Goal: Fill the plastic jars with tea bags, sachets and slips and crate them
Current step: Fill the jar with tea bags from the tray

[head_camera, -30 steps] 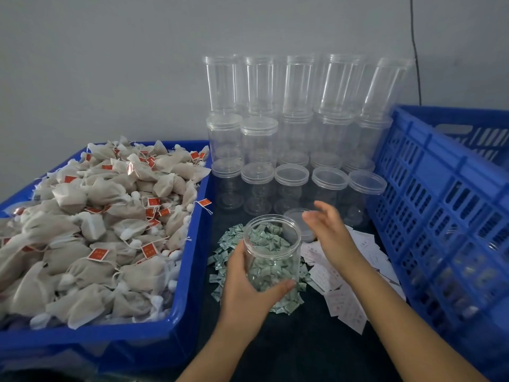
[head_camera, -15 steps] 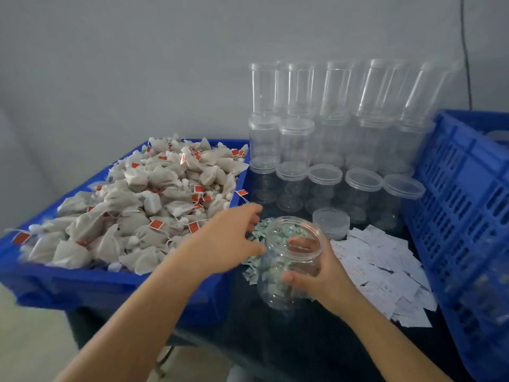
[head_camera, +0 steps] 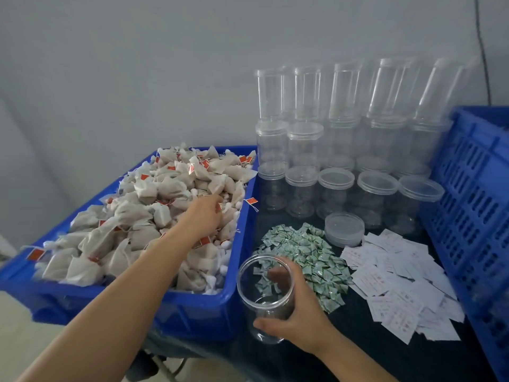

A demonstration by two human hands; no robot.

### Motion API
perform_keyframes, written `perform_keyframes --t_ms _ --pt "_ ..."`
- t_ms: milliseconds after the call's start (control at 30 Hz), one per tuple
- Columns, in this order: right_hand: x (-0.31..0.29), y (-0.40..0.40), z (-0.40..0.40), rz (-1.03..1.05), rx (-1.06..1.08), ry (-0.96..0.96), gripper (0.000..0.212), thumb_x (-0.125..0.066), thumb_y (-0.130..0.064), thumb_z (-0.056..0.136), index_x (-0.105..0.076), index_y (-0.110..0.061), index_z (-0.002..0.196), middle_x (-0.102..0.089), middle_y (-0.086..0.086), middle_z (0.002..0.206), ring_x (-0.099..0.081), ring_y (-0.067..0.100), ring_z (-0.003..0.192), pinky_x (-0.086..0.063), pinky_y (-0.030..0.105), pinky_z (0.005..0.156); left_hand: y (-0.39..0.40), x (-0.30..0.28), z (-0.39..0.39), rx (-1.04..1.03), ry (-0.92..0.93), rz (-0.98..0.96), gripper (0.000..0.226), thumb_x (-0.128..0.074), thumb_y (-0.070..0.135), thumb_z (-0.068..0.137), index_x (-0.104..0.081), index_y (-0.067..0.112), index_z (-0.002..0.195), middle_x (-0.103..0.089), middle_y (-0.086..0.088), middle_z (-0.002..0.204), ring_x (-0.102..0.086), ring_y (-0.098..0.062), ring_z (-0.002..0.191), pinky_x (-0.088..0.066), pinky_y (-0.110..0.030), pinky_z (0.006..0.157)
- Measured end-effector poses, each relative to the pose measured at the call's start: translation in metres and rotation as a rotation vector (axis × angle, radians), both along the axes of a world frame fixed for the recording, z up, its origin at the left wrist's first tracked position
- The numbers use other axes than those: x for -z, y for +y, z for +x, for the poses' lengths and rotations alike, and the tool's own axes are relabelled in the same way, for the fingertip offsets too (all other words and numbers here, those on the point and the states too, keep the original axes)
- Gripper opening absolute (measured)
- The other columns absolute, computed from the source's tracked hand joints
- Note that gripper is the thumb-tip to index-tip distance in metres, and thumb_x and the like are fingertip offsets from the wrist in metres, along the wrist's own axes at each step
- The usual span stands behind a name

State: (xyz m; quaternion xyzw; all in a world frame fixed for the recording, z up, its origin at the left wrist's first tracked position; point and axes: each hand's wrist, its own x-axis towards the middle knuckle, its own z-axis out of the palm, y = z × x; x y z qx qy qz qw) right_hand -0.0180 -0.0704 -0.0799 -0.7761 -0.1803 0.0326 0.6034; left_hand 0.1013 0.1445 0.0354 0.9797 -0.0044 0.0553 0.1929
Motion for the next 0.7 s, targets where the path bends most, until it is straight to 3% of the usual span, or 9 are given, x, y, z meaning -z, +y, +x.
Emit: perform_keyframes --t_ms 100,200,367,533,700 --pt "0.007 0.002 0.002 0.023 0.019 -0.028 0.100 -0.091 -0.051 0.052 -0.030 -0.071 0.129 -0.049 -0.035 0.125 -0.048 -0.003 0.129 -0.041 0.007 0.096 -0.004 0.008 0.014 0.020 0.028 0.031 0.032 -0.052 0.012 0.091 -0.057 0.010 0.122 -0.062 -0.010 0.119 -0.057 -0.024 0.104 -0.043 -0.030 0.084" --pt "0.010 0.004 0.008 0.020 0.042 -0.046 0.101 -0.092 -0.050 0.053 -0.031 -0.069 0.131 -0.050 -0.033 0.125 -0.049 0.000 0.128 -0.043 0.009 0.096 -0.007 0.009 0.022 0.036 0.042 0.025 0.033 -0.053 0.015 0.092 -0.058 0.013 0.125 -0.062 -0.008 0.119 -0.058 -0.021 0.102 -0.045 -0.029 0.085" --pt "0.010 0.007 0.016 0.017 0.072 -0.080 0.101 -0.091 -0.048 0.053 -0.030 -0.069 0.130 -0.050 -0.033 0.124 -0.050 0.001 0.127 -0.042 0.010 0.098 -0.005 0.014 0.021 0.060 0.060 -0.007 0.033 -0.057 0.021 0.090 -0.058 0.015 0.123 -0.060 -0.003 0.107 -0.054 -0.015 0.088 -0.040 -0.024 0.074" --pt "0.012 0.008 0.019 0.035 0.096 -0.113 0.100 -0.090 -0.045 0.054 -0.031 -0.068 0.131 -0.051 -0.030 0.124 -0.052 0.004 0.126 -0.041 0.009 0.098 -0.011 0.017 0.018 -0.034 -0.051 0.006 0.009 -0.060 0.016 0.087 -0.063 0.007 0.089 -0.060 -0.007 0.087 -0.051 -0.015 0.072 -0.040 -0.024 0.057" --pt "0.015 0.009 0.017 0.044 0.093 -0.105 0.100 -0.091 -0.043 0.055 -0.031 -0.067 0.132 -0.050 -0.030 0.123 -0.051 0.004 0.127 -0.041 0.009 0.097 -0.013 0.015 0.016 -0.018 -0.084 0.019 0.027 -0.058 0.010 0.086 -0.051 0.017 0.061 -0.052 0.002 0.065 -0.046 -0.008 0.059 -0.030 -0.016 0.049"
